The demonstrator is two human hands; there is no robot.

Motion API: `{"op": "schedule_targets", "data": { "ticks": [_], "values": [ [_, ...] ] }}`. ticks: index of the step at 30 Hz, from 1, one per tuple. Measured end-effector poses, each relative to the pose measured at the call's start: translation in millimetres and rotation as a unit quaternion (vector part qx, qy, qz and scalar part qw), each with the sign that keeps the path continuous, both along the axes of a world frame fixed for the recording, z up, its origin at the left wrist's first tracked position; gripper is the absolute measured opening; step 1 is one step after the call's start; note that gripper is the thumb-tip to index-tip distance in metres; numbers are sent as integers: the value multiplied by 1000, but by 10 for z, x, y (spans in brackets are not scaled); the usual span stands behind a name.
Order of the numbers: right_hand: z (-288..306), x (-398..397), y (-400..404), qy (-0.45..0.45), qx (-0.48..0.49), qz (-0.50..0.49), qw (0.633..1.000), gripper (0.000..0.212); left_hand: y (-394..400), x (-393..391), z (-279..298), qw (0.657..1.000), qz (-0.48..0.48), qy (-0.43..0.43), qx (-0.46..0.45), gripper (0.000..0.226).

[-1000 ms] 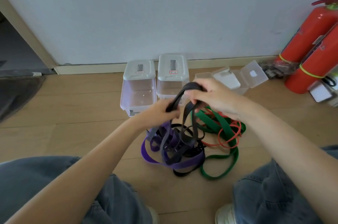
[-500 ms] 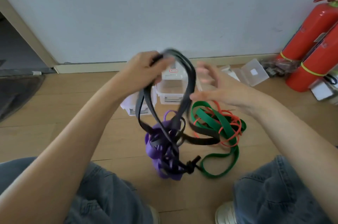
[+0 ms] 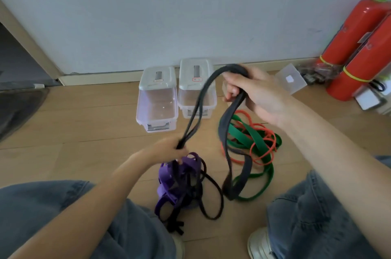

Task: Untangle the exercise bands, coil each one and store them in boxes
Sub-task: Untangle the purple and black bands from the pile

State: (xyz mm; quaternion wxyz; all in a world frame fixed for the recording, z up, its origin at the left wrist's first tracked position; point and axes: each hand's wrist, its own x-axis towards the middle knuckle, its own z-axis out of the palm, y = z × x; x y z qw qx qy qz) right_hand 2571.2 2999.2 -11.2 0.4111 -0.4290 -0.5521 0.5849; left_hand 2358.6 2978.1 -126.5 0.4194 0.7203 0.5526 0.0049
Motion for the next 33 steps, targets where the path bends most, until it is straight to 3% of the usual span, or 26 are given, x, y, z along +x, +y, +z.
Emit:
{"op": "schedule_targets", "data": {
  "ticks": [1, 3, 4, 5, 6, 8, 9, 11, 12, 14, 18, 22, 24, 26, 27, 29, 31, 32, 33],
  "values": [
    [-35, 71, 17, -160, 8, 1, 987, 14, 51, -19, 123, 999, 44, -21, 13, 18],
    [-132, 170, 8, -469, -18, 71, 880, 30, 153, -31, 507, 984, 117, -127, 49, 17],
    [-191, 188, -9, -544, -30, 102, 832, 50, 172, -10, 723, 976, 117, -171, 67, 12],
    [-222, 187, -27, -551, -31, 107, 827, 73, 163, 19, 902, 974, 93, -190, 84, 7],
    [-194, 162, -46, -510, -16, 97, 855, 93, 130, 67, 1048, 975, 65, -183, 106, 10],
    [-52, 61, -86, -379, 41, 106, 918, 105, 54, 188, 1247, 979, 8, -140, 150, 22],
    [-8, 18, -96, -330, 51, 143, 932, 95, 38, 235, 1295, 979, -1, -128, 158, 25],
    [18, -31, -137, -281, 36, 240, 929, 53, 45, 278, 1328, 979, 22, -124, 158, 28],
    [13, -60, -169, -285, 25, 255, 924, 34, 79, 249, 1299, 979, 45, -122, 158, 28],
    [-36, -120, -189, -245, 11, 198, 949, 12, 153, 155, 1151, 978, 84, -111, 154, 24],
    [-82, -174, -165, -55, -2, 98, 994, 17, 112, 215, 630, 977, 49, -194, 78, 5],
    [-122, -70, -109, 44, -27, 63, 997, 23, 81, 165, 111, 989, -8, -132, 62, 15],
    [-149, 21, -62, 8, -33, 25, 999, 26, 144, 77, 58, 990, 38, -114, 77, 16],
    [-183, 151, -9, -156, -37, 28, 987, 14, 228, 33, 176, 985, 80, -115, 103, 10],
    [-191, 211, 1, -276, -46, 56, 959, 11, 262, 28, 270, 981, 84, -129, 118, 9],
    [-232, 273, -15, -443, -61, 114, 887, 51, 279, 68, 515, 971, 33, -136, 194, 10],
    [-204, 150, -60, -410, -23, 139, 901, 89, 238, 173, 741, 956, -49, -125, 262, 13],
    [-190, 64, -88, -364, 2, 154, 919, 89, 199, 229, 819, 950, -74, -127, 276, 14],
    [-191, -5, -91, -320, 28, 169, 932, 72, 172, 267, 879, 947, -76, -136, 282, 15]
  ]
}}
